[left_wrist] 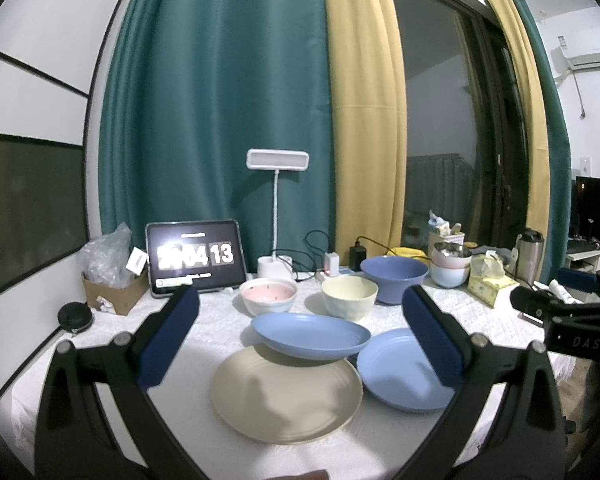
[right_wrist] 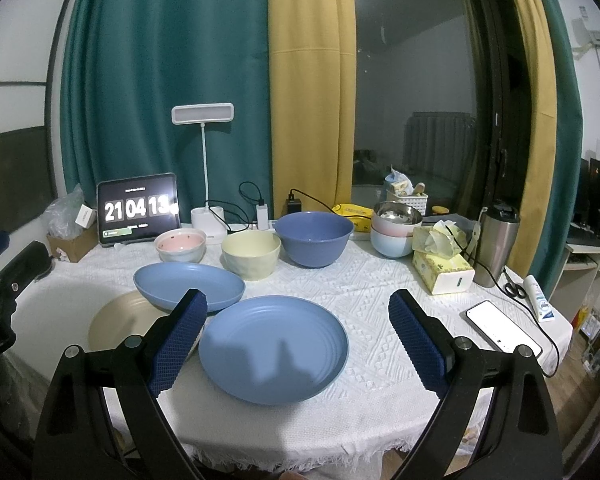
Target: Organize plates and bowls
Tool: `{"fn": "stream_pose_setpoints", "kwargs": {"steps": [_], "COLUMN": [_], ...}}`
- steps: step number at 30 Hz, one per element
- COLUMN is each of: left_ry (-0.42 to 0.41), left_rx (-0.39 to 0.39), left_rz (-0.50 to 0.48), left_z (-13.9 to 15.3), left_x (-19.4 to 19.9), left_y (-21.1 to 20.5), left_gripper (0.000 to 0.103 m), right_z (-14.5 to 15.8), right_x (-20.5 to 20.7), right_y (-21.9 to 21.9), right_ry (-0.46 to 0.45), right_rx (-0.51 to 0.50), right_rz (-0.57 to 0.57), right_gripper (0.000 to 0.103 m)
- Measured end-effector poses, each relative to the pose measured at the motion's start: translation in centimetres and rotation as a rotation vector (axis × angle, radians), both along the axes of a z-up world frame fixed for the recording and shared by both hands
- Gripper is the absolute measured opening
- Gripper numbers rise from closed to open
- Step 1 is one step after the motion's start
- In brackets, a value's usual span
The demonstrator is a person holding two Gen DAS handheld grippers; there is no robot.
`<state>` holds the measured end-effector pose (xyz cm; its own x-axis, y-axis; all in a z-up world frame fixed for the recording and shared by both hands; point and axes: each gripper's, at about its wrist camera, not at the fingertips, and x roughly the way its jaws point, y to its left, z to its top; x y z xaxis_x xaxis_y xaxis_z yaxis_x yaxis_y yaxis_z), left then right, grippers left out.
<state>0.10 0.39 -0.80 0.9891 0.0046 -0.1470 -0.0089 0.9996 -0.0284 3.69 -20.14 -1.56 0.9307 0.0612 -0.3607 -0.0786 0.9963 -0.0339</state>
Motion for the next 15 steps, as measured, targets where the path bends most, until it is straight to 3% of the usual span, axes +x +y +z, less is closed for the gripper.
{"fn": "stream_pose_setpoints", "kwargs": {"steps": [15], "left_ry": [0.023], "left_rx": [0.006], "left_rz": [-0.014], "left_z": [-1.1], "left_x": [0.4], "left_y": [0.0], "left_gripper": [0.102], "right_z": [-1.9], "right_x": [-0.3], "right_y": [-0.5], "right_ry": [0.019], "right_rx": [0.003], "right_rz": [0.003], "right_gripper": [0.095]}}
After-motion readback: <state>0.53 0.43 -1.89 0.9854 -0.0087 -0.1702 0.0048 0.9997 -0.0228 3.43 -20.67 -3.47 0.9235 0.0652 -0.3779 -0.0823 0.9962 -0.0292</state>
